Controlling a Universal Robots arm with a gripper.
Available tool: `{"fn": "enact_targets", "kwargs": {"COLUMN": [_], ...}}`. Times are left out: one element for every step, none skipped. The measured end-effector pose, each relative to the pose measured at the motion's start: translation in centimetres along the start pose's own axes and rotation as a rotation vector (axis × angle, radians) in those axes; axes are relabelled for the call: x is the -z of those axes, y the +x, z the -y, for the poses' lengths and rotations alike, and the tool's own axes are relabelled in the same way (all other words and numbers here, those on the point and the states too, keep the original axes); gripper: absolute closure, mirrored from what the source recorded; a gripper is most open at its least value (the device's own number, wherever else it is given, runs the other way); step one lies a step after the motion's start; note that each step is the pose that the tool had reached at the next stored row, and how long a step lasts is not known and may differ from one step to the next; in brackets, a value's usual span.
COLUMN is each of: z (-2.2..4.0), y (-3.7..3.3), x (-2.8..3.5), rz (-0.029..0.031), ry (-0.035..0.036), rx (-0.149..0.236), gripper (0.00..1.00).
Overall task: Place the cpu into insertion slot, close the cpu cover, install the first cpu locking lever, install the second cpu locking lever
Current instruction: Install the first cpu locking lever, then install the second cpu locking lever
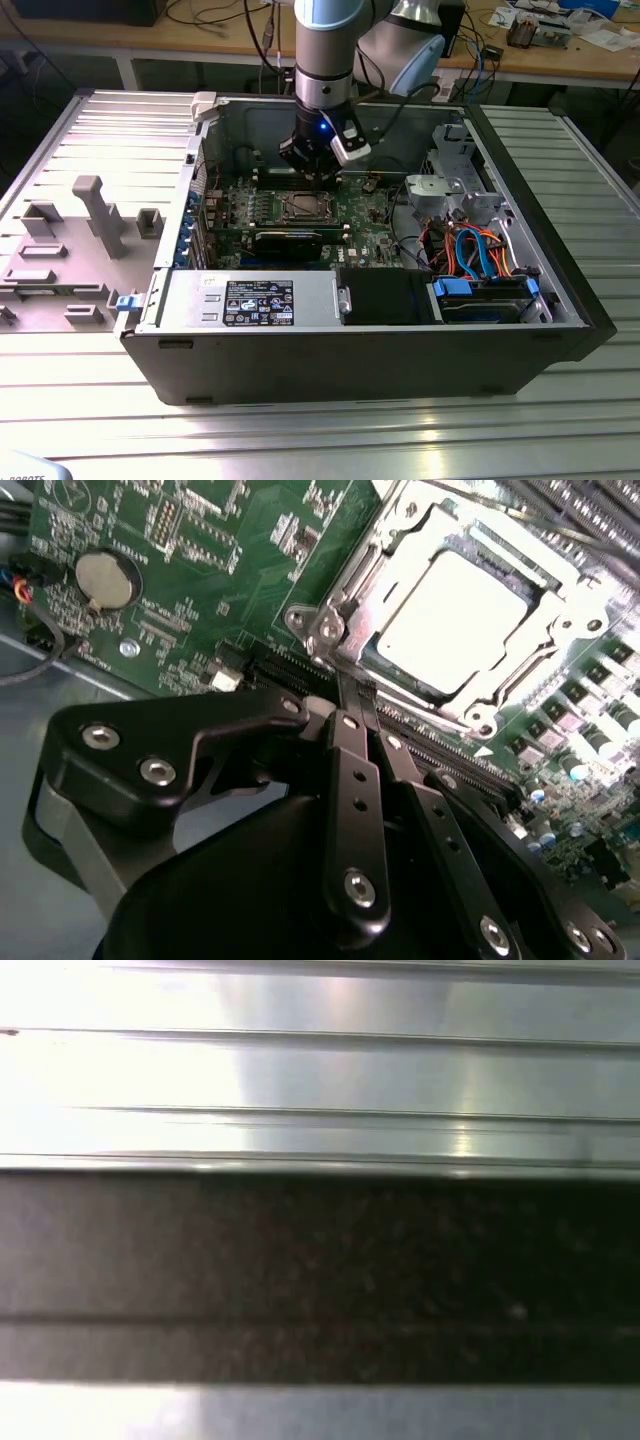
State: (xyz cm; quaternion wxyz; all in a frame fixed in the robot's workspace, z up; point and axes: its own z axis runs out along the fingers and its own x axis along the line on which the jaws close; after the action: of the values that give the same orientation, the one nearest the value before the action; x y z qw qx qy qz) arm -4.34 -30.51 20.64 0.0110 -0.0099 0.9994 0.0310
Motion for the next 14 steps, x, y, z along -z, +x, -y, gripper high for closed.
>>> {"fn": "enact_targets", "kwargs": {"z": [0.14,0.27,0.33,0.33,0.33,0.34,0.35,0.35,0.37,0.39,0.39,0.40,0.41,0.41], "y": [0.00,0.01,0.01,0.01,0.01,0.01,0.01,0.01,0.01,0.01,0.01,0.01,0.01,0.01], "x": [0.01,0.02,0.02,0.02,0.02,0.02,0.02,0.02,0.02,0.02,0.02,0.02,0.02,0.02], "rz": [0.0000,0.0000,0.0000,0.0000,0.0000,0.0001,0.0000,0.0001,0.0001,0.0000,0.0001,0.0000,0.0000,0.0000], "ry": [0.0001,0.0001,0.0000,0.0000,0.0001,0.0000,0.0001,0.0000,0.0000,0.0001,0.0000,0.0001,0.0000,0.0001], "rx": [0.000,0.000,0.000,0.000,0.000,0.000,0.000,0.000,0.000,0.000,0.000,0.000,0.000,0.000], "gripper": [0.89,0.89,0.89,0.89,0.89,0.89,0.89,0.89,0.89,0.89,0.89,0.89,0.89,0.89]}}
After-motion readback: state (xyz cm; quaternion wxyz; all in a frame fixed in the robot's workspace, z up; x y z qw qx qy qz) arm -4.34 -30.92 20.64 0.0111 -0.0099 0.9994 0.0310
